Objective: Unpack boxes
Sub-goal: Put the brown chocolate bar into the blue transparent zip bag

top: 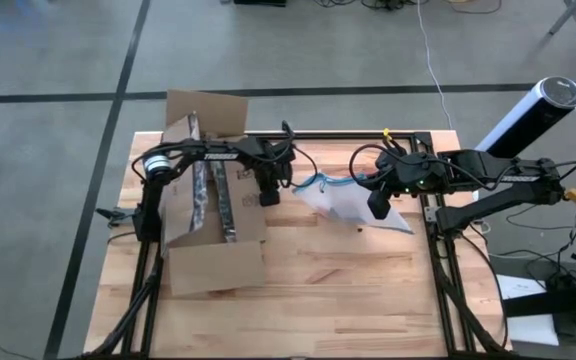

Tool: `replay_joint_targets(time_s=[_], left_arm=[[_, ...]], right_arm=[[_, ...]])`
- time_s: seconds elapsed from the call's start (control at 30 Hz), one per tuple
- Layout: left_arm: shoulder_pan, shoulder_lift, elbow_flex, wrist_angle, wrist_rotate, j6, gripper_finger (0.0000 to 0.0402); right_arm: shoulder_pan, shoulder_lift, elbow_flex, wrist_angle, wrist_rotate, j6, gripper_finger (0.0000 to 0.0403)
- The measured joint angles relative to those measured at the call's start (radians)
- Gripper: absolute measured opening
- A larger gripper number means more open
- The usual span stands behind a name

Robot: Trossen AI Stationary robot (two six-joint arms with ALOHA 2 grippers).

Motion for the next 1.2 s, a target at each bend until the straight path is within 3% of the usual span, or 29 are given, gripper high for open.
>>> replay_joint_targets(time_s=[0.3, 0.53, 0.67, 1.0, 1.1, 1.2], left_arm=[[-0.028, -0.018, 0.126, -0.079, 0.077, -0.016, 0.0], [-0.012, -0.016, 0.109, -0.074, -0.01, -0.054, 0.0013], [-0.002, -0.007, 0.073, -0.083, -0.013, -0.027, 0.0067], [-0.003, 0.037, 0.007, -0.041, -0.016, -0.019, 0.0276], [-0.006, 0.044, 0.006, -0.039, -0.008, -0.015, 0.0297], [-0.012, 0.045, 0.006, -0.04, 0.042, -0.022, 0.0288]], right_arm=[[0.0, 0.0, 0.0, 0.0, 0.008, -0.012, 0.0], [0.0, 0.0, -0.001, 0.0, 0.008, -0.012, 0.0], [0.0, 0.0, -0.002, 0.0, 0.008, -0.012, 0.0], [0.0, 0.0, -0.002, 0.018, -0.001, -0.014, 0.0], [0.0, 0.0, -0.002, 0.019, -0.001, -0.015, 0.0], [0.0, 0.0, -0.002, 0.018, -0.001, -0.021, 0.0]])
